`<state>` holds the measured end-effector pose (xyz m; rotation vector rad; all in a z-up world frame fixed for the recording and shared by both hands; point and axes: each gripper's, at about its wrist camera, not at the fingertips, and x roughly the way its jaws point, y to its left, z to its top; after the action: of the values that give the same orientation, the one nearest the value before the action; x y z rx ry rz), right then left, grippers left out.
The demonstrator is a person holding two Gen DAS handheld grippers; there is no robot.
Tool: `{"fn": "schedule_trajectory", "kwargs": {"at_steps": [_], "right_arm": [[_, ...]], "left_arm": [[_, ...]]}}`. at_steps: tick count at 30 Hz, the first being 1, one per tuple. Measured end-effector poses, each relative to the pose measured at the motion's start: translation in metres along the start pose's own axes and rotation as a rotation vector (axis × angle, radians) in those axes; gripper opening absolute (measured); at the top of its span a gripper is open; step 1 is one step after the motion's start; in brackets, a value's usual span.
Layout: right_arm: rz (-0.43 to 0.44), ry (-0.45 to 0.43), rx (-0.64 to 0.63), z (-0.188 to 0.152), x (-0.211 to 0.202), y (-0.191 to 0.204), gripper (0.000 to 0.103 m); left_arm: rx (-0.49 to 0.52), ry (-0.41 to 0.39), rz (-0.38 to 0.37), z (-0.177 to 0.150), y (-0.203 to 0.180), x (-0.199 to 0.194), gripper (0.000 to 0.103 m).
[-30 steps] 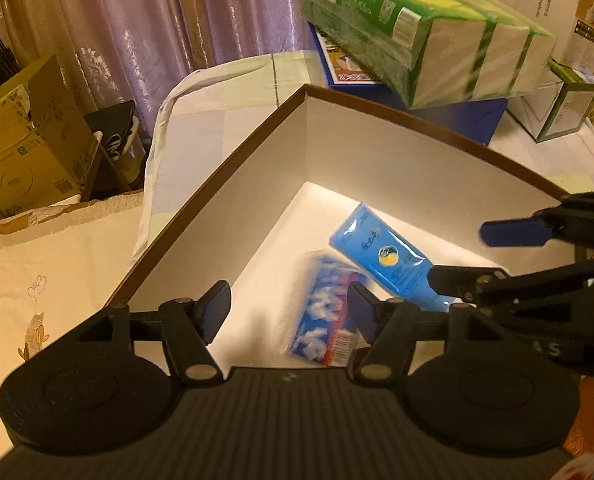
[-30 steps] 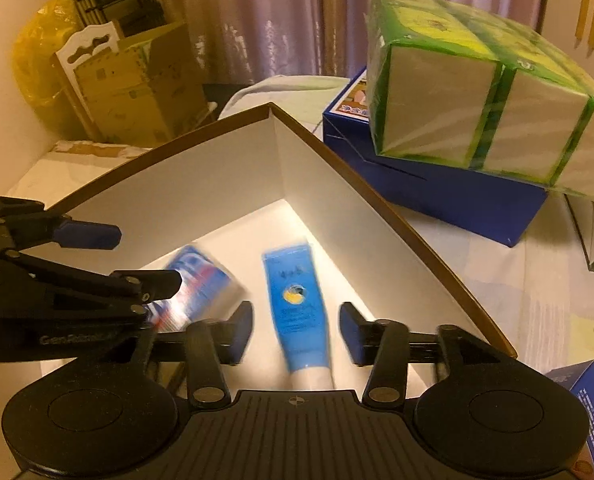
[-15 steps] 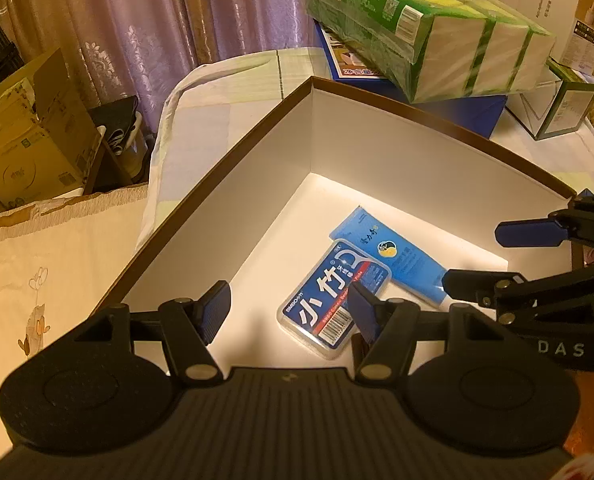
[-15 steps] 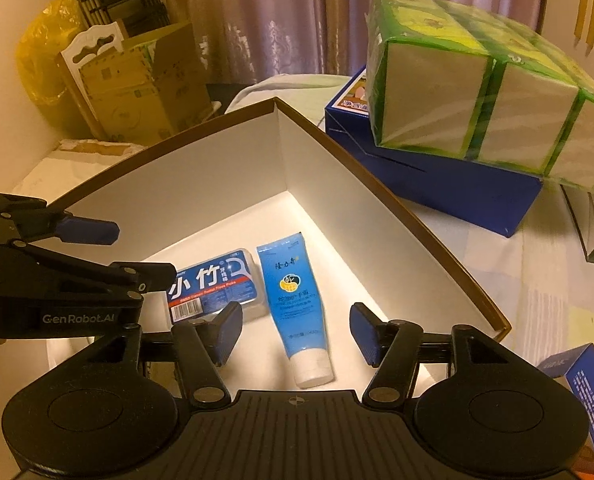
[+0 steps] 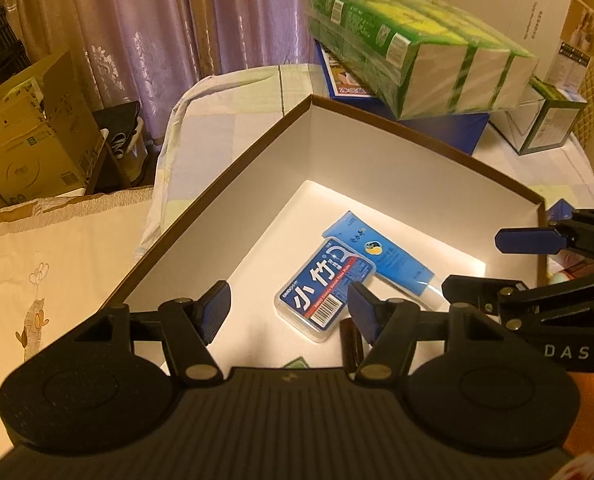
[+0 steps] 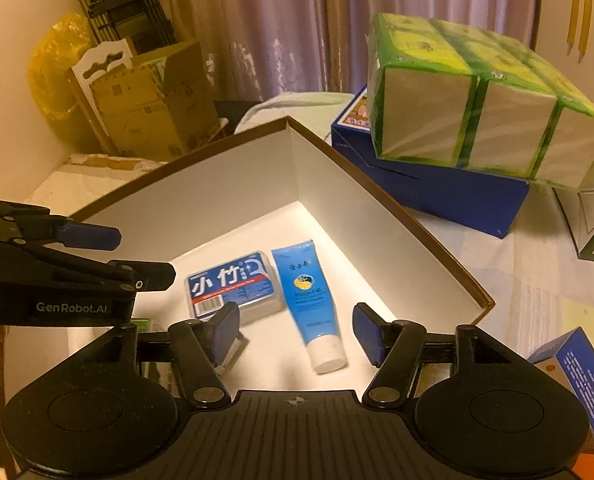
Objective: Organize rigid objects
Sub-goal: 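Lower both items into the brown box and open both tools, then move both tools back over the remaining items on the mat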
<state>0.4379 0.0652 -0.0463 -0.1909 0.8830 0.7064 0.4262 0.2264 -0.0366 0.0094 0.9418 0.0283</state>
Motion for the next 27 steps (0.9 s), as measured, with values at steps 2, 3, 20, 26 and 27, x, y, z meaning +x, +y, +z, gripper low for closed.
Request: {"fn": "schedule_trajectory", "kwargs": {"at_steps": [2,3,20,26,27], "right_arm": [[0.000,-0.019,0.005,-0.002,-0.008,0.001,0.067],[0.000,-0.029,0.009,-0.003,-0.012,0.001,0.069],[0.014,-0.154,0.105,-0.042,-0.094,0.011,0.079],[0.007,-0.161,0.129,-0.065,-0.117,0.016,0.079],[0.005,-0.161,0.134,-0.070,-0.121,0.016,0.079]], "left_arm": [[-0.002,-0.013,-0.007,-0.003,-0.001,-0.010,0.061],[-0.005,-0.022,-0.011,-0.004,-0.001,-0.016,0.061],[-0.004,-0.120,-0.074,-0.047,-0.015,-0.102,0.061],[0.020,-0.122,-0.121,-0.068,-0.033,-0.121,0.061],[0.027,-0.121,-0.130,-0.072,-0.036,-0.124,0.061]]}}
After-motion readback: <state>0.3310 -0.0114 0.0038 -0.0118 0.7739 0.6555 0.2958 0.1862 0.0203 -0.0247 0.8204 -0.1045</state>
